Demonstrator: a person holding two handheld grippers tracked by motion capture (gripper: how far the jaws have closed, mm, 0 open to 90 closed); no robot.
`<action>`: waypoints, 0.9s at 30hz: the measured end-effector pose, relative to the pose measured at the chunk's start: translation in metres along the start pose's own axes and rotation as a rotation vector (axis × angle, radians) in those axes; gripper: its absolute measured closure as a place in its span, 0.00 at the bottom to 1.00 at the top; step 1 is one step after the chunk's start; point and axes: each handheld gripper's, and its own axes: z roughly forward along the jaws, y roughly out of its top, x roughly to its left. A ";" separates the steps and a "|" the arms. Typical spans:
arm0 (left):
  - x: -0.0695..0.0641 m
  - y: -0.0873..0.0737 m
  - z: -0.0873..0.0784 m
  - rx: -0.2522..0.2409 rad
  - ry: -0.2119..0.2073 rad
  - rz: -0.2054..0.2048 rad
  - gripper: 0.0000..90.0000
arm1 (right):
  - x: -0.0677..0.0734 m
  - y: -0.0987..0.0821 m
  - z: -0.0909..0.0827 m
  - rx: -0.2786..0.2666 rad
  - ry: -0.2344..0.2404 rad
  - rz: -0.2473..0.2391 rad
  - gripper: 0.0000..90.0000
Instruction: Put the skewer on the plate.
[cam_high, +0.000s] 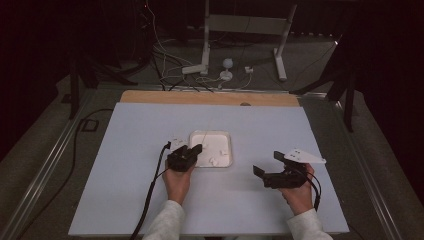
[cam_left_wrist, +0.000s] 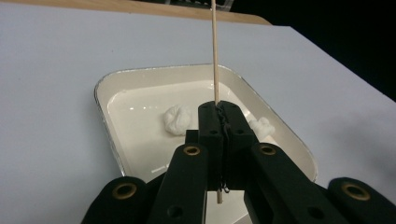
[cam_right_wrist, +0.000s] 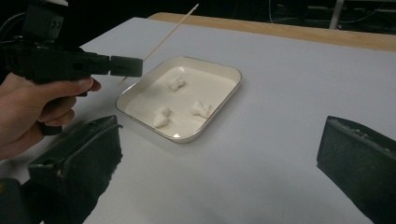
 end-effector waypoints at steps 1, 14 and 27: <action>0.000 0.000 0.001 0.004 0.001 -0.001 0.99 | 0.000 0.000 0.000 0.001 0.000 -0.001 0.00; 0.005 0.002 0.001 0.004 0.001 -0.051 0.47 | 0.001 0.000 0.001 0.004 0.002 -0.003 0.00; 0.010 0.014 -0.022 -0.023 -0.015 -0.019 0.18 | 0.001 -0.001 0.002 0.002 0.004 -0.008 0.00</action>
